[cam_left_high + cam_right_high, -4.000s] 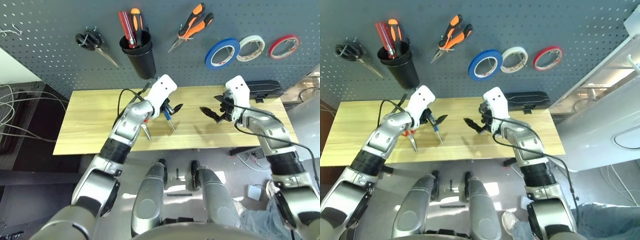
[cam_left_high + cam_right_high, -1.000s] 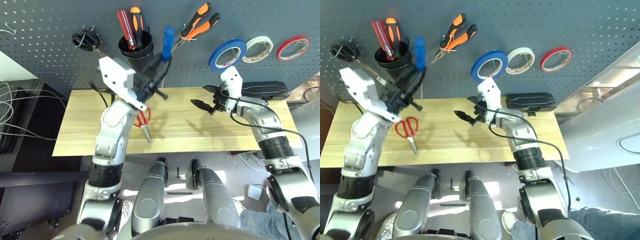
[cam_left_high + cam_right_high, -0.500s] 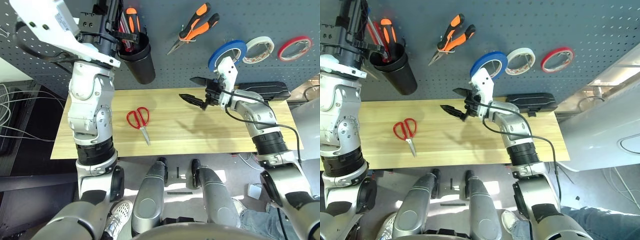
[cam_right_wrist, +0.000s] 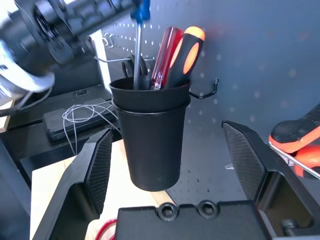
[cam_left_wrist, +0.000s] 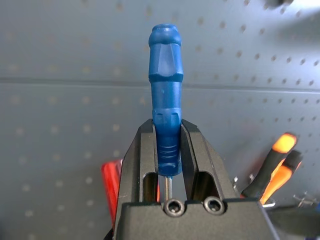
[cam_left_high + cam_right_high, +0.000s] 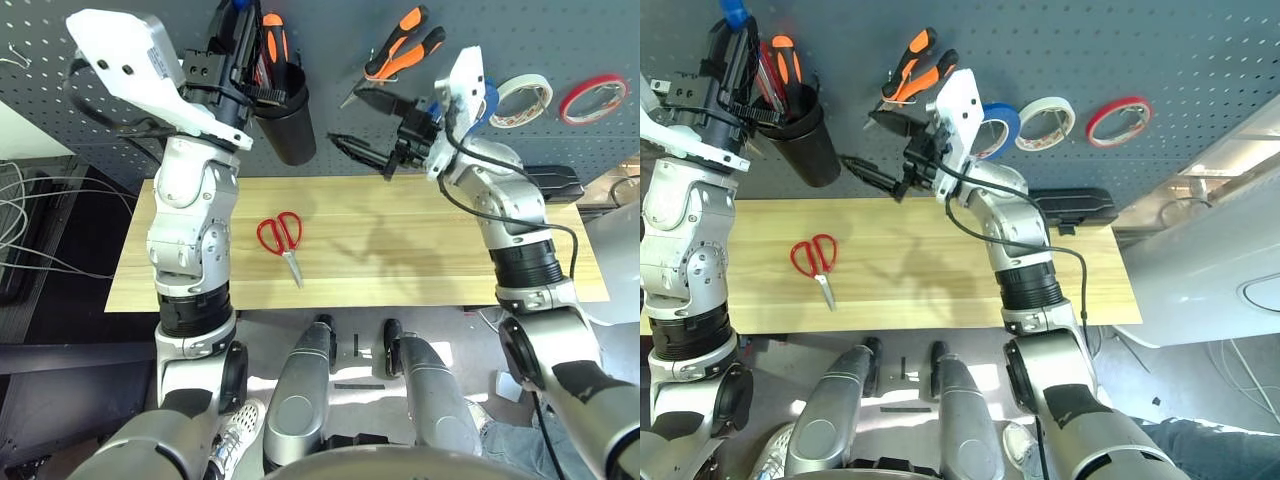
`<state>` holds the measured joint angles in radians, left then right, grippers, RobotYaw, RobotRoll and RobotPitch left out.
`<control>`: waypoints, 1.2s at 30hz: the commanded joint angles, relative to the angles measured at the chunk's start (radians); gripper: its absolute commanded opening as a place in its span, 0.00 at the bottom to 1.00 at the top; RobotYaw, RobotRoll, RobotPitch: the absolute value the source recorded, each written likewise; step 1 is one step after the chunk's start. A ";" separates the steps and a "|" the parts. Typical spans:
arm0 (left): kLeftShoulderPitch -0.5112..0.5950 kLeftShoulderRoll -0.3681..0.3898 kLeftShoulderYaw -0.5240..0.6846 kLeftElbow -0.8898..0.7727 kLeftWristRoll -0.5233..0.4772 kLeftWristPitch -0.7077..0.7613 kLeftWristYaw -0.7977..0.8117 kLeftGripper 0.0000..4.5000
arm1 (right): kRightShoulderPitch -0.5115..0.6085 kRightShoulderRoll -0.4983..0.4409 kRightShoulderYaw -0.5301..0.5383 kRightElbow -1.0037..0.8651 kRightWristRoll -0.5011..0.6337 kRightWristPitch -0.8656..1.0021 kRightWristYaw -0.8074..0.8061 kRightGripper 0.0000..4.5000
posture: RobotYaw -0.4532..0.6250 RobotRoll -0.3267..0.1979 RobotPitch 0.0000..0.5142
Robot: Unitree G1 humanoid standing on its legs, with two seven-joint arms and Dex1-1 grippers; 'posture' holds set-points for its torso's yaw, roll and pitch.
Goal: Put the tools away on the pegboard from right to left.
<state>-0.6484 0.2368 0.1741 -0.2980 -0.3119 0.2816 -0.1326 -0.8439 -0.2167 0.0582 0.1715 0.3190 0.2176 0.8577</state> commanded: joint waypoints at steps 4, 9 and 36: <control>0.023 0.011 -0.051 -0.004 0.005 0.015 -0.049 0.47 | 0.018 -0.007 0.002 -0.005 0.013 0.019 0.001 1.00 | 0.58 0.62 0.65; -0.003 0.075 -0.145 -0.087 0.049 -0.035 -0.158 0.81 | 0.093 -0.082 0.047 0.008 -0.035 0.048 0.046 1.00 | 0.58 0.62 0.65; 0.293 0.206 -0.503 0.168 0.311 0.279 -0.371 0.99 | 0.230 -0.208 0.123 0.060 -0.173 0.433 -0.061 1.00 | 0.56 0.62 0.61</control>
<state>-0.3880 0.4478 -0.3272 -0.1707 -0.0218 0.5146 -0.5217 -0.6226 -0.4305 0.1816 0.2390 0.1414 0.6115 0.8062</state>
